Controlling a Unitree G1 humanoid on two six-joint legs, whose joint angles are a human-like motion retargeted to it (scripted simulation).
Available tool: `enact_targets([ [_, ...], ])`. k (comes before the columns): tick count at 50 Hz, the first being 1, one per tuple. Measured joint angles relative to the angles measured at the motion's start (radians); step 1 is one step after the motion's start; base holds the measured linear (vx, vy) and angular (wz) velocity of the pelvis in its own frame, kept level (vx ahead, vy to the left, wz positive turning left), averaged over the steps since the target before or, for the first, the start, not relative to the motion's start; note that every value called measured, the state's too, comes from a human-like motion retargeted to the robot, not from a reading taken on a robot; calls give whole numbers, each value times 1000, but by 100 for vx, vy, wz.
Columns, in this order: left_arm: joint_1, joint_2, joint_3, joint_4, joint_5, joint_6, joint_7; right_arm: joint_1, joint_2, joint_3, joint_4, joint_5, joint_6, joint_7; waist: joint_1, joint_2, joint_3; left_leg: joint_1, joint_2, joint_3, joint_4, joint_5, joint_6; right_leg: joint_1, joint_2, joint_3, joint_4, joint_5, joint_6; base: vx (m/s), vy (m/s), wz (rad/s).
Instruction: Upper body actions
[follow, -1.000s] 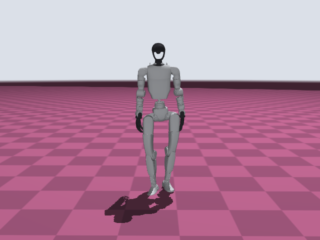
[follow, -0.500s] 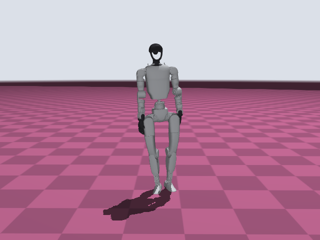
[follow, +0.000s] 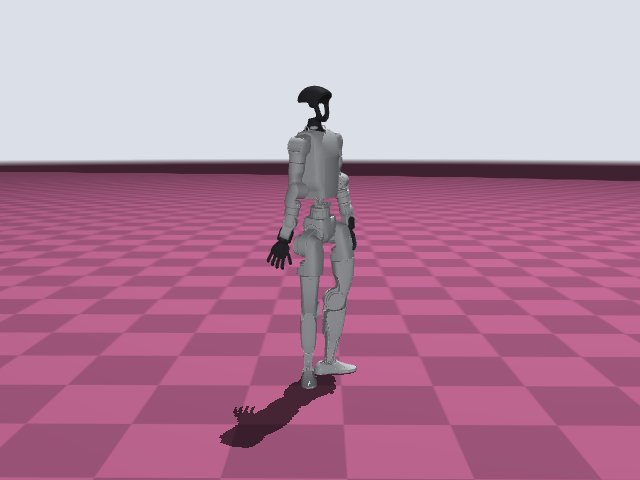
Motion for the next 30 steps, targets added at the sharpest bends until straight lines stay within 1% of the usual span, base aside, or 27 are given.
enact_targets([
  [3, 27, -3, 50, 63, -40, 29, 39, 1, -2, -1, -23, -23, 2, -1, 7, 1, -20, -28, -52, -78, -38, -12, 70, 22, -23, -69, 27, 28, 24, 25, 40, 136],
  [5, 32, -1, 93, 119, -74, 66, 56, -6, 2, -6, -55, -26, 0, -4, 11, 9, -21, -56, -57, -122, -30, -12, 88, 31, -40, -95, 58, 71, 23, 17, 35, 118],
  [6, 31, 2, 109, 138, -91, 89, 64, -12, 6, -12, -75, -14, -10, -7, 10, 17, -14, -59, -57, -151, -25, -19, 90, 38, -48, -115, 83, 104, 14, 8, 28, 112],
  [7, 30, 6, 123, 153, -105, 109, 70, -19, 10, -16, -96, 0, -23, -8, 12, 27, -4, -60, -53, -178, -20, -24, 93, 44, -57, -126, 114, 139, -2, 6, 31, 108],
  [8, 32, 10, 132, 158, -114, 121, 73, -26, 14, -17, -120, 19, -41, -6, 19, 42, 13, -58, -40, -202, -16, -25, 96, 48, -67, -120, 157, 176, -29, 8, 33, 111],
  [10, 40, 26, 134, 156, -105, 121, 51, -36, 22, -14, -173, 42, -73, 5, 5, 82, 38, -58, -13, -275, -8, -26, 104, 36, -87, -75, 277, 228, -112, 12, 27, 134],
  [11, 51, 38, 132, 149, -82, 115, 28, -36, 27, -7, -195, 39, -79, 7, -3, 97, 41, -60, -3, -305, -3, -28, 105, 7, -114, -27, 367, 228, -150, 22, 26, 127],
  [12, 61, 51, 131, 144, -57, 112, 8, -38, 31, 0, -213, 37, -82, 8, -6, 104, 42, -62, -1, -327, -2, -28, 108, -29, -140, 37, 451, 222, -167, 25, 26, 87],
  [13, 68, 66, 128, 140, -29, 113, -8, -41, 35, 7, -224, 34, -84, 10, 4, 96, 40, -66, -12, -334, -5, -26, 113, -78, -165, 133, 523, 202, -144, 19, 20, 83],
  [14, 71, 78, 125, 139, -5, 119, -8, -43, 40, 12, -230, 33, -86, 14, 3, 90, 42, -67, -26, -354, -12, -19, 120, -129, -151, 251, 567, 178, -113, 14, 16, 101],
  [15, 73, 89, 122, 138, 17, 127, -2, -45, 45, 17, -235, 34, -88, 19, -3, 84, 46, -66, -43, -382, -21, -11, 127, -180, -116, 381, 596, 150, -80, 8, 12, 137],
  [17, 68, 102, 116, 138, 23, 143, 32, -48, 57, 27, -245, 26, -95, 45, -16, 78, 58, -69, -62, -440, -27, 3, 137, -227, -12, 568, 563, 92, -26, 5, 6, 156],
  [18, 65, 107, 114, 137, 15, 144, 46, -48, 61, 35, -251, 18, -99, 59, -29, 76, 63, -74, -72, -474, -27, 9, 142, -230, 18, 612, 524, 63, -3, 10, 5, 179],
  [20, 61, 116, 117, 135, -8, 133, 52, -47, 67, 54, -259, -9, -105, 79, -69, 67, 70, -81, -99, -552, -24, 20, 151, -230, 45, 638, 427, 9, 4, 13, 1, 198],
  [23, 44, 121, 129, 128, -38, 129, 22, -47, 72, 80, -252, -52, -99, 74, -106, 29, 89, -64, -154, -623, -29, 35, 159, -237, 80, 721, 264, -38, -47, 14, 0, 171],
  [24, 37, 123, 131, 124, -37, 128, 14, -45, 73, 86, -249, -62, -97, 74, -108, 16, 99, -50, -168, -640, -33, 40, 160, -239, 97, 757, 220, 17, -119, 12, -2, 136],
  [25, 31, 126, 132, 118, -32, 126, 8, -43, 74, 91, -246, -72, -97, 74, -107, 5, 109, -35, -179, -657, -38, 43, 160, -242, 117, 795, 181, 104, -218, 15, -3, 79],
  [26, 27, 133, 119, 109, -14, 118, 1, -41, 74, 94, -244, -84, -98, 81, -81, -19, 109, -31, -198, -655, -43, 44, 160, -239, 138, 971, 193, 95, -149, 16, -3, 49],
  [27, 24, 138, 100, 100, 8, 110, -3, -37, 73, 91, -243, -98, -99, 87, -64, -34, 107, -31, -211, -663, -44, 46, 159, -232, 129, 985, 202, 83, -112, 19, -3, 62],
  [28, 24, 141, 70, 90, 39, 101, -3, -27, 73, 78, -244, -115, -100, 93, -65, -31, 100, -40, -212, -688, -36, 49, 158, -216, 62, 675, 205, 64, -140, 19, -2, 79],
  [29, 23, 141, 42, 81, 65, 96, 1, -19, 71, 67, -246, -129, -100, 93, -47, -33, 95, -43, -212, -685, -34, 51, 158, -207, 38, 605, 200, 59, -137, 16, -1, 57],
  [30, 21, 139, 14, 73, 90, 92, 9, -11, 68, 57, -249, -142, -99, 91, -20, -36, 91, -44, -212, -666, -36, 52, 158, -201, 36, 654, 192, 61, -118, 11, -2, 17],
])
